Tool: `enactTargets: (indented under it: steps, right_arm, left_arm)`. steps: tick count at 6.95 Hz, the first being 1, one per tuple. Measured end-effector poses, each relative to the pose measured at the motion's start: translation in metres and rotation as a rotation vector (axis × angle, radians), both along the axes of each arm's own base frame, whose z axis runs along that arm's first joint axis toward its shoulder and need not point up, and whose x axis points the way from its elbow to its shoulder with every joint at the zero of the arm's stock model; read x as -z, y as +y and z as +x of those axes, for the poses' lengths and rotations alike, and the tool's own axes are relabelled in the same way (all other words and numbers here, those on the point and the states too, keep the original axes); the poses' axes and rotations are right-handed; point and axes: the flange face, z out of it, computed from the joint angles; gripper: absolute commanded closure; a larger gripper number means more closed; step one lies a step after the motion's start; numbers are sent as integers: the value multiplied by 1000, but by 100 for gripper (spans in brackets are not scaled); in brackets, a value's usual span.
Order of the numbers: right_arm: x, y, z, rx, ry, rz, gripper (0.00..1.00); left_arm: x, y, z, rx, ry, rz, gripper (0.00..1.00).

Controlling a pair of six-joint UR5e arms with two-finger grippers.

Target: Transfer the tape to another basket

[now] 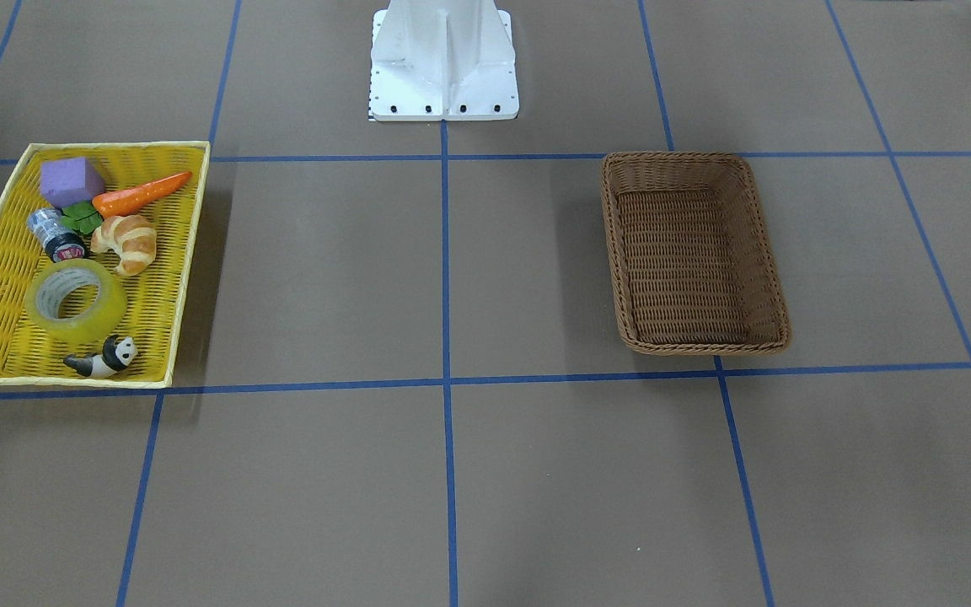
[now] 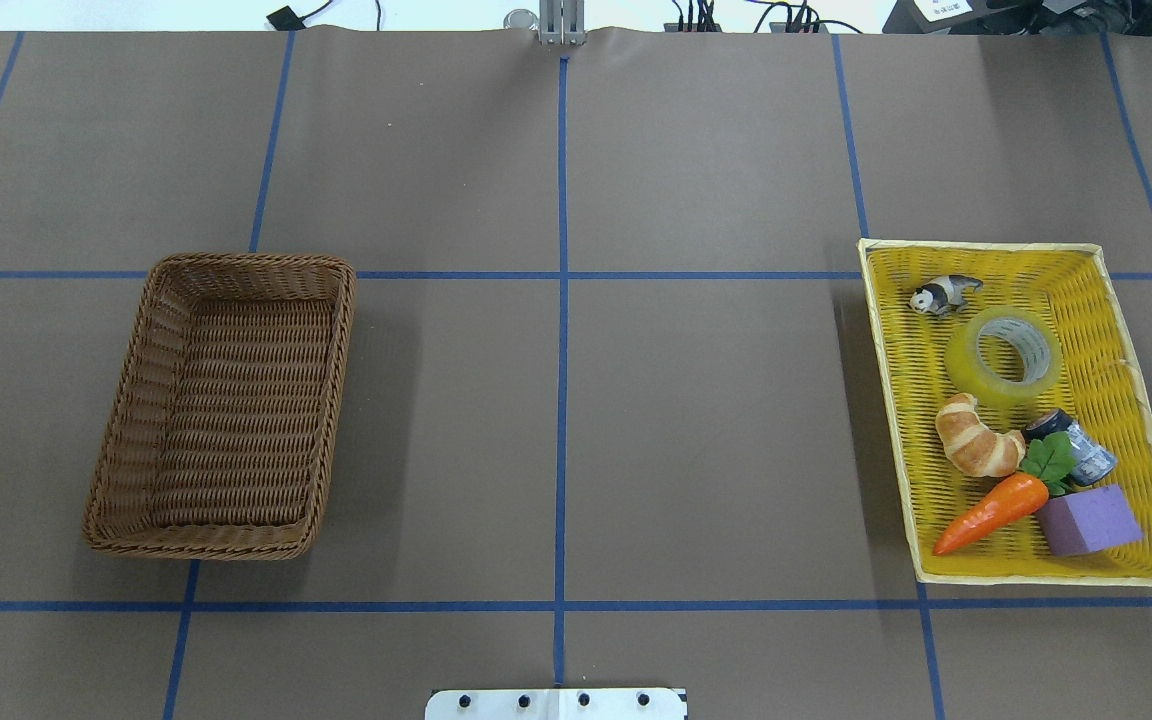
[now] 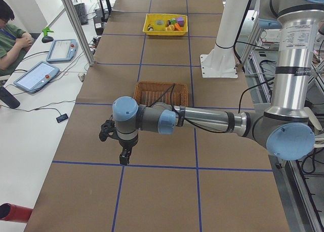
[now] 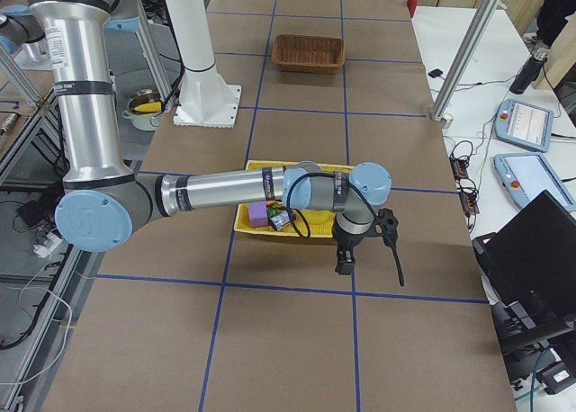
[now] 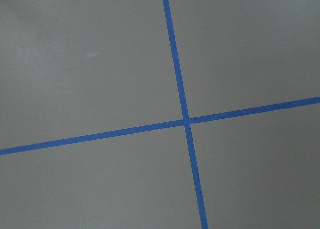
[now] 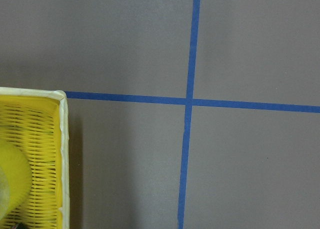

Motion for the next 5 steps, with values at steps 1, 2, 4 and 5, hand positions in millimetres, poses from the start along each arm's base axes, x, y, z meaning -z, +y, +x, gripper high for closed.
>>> enactTargets:
  steps: [1,2,4,5]
  right_arm:
    - [12,-2,0,2,-3,25,0]
    - [27,-5,-1,8,0,60,0]
    - [57,-16,-10,29,39,129,0]
    - [69,-19,-14,30,43,151,0]
  left_arm:
    - [1,-1,0,0,-1,2,1]
    - [2,-2,0,0,-4,3,1]
    - [4,-4,0,1,-9,7,1]
    - [6,-5,-1,2,-10,10,1]
